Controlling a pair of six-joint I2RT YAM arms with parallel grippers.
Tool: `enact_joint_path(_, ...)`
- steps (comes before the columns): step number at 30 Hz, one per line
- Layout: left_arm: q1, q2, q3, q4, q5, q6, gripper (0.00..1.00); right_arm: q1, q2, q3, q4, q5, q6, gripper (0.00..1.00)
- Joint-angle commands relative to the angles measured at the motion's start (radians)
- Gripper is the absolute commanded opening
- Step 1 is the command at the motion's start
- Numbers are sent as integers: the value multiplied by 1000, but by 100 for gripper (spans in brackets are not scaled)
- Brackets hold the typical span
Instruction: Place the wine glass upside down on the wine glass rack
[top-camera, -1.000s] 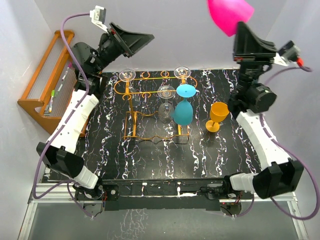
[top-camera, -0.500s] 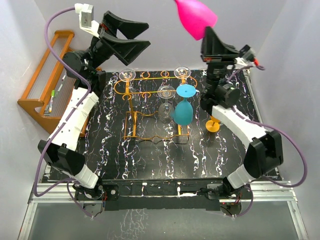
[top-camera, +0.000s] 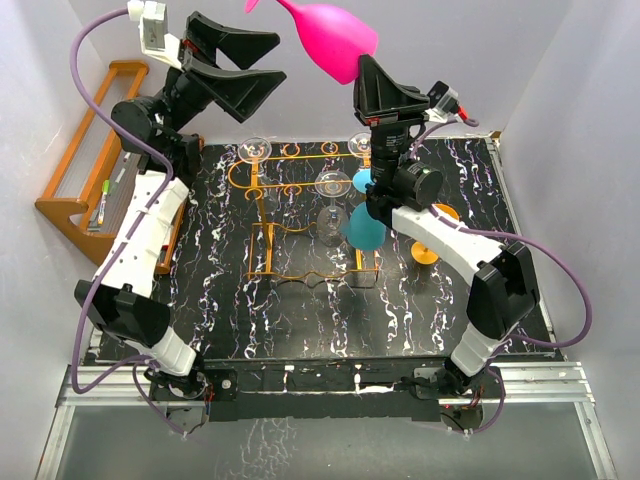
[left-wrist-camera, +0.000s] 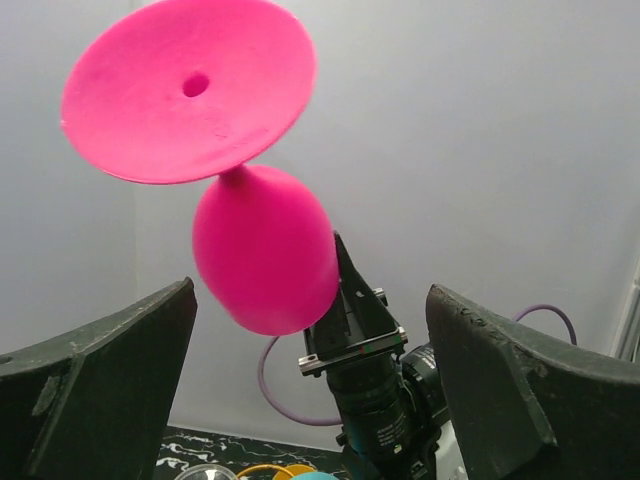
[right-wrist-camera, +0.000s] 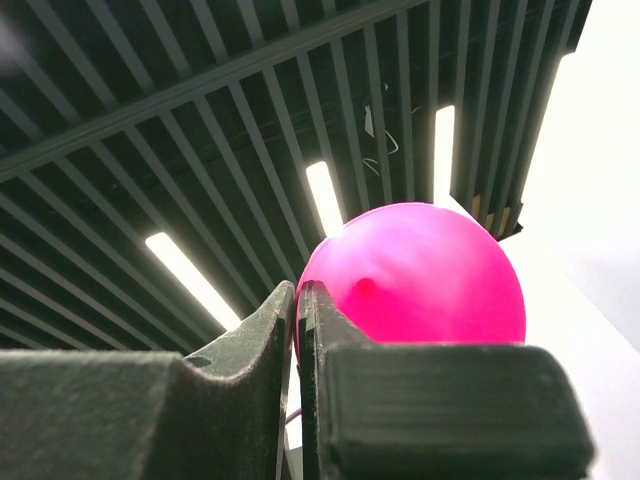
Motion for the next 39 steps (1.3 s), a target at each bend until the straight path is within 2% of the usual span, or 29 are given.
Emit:
enact_joint_path(1, 18, -31, 28, 29, -13, 22, 96, 17, -15, 30, 372, -39, 22, 8)
enact_joint_path(8, 53, -6, 94, 49, -47, -4, 93, 62, -35, -11, 371, -91, -27, 8)
enact_joint_path(12, 59, -2, 100, 66, -49, -5, 84, 77, -22, 10, 372, -101, -22, 8)
enact_joint_path(19, 90, 2, 120, 82, -81, -25, 52, 131, 18, 40, 371, -102, -47, 8)
enact_joint_path(25, 122, 0, 128, 89, -116, -51, 14, 181, 57, 72, 372, -51, -50, 8)
enact_joint_path(27, 136, 0, 130, 89, -132, -65, 7, 198, 104, 96, 371, -41, -55, 8)
enact_joint_path(31, 147, 1, 140, 86, -145, -76, 6, 244, 177, 173, 370, -38, -47, 8)
enact_joint_path(35, 148, -11, 131, 79, -143, -78, 11, 272, 245, 250, 368, -47, -31, 8)
enact_joint_path(39, 148, -25, 107, 70, -140, -74, 12, 285, 264, 268, 367, -39, -37, 8)
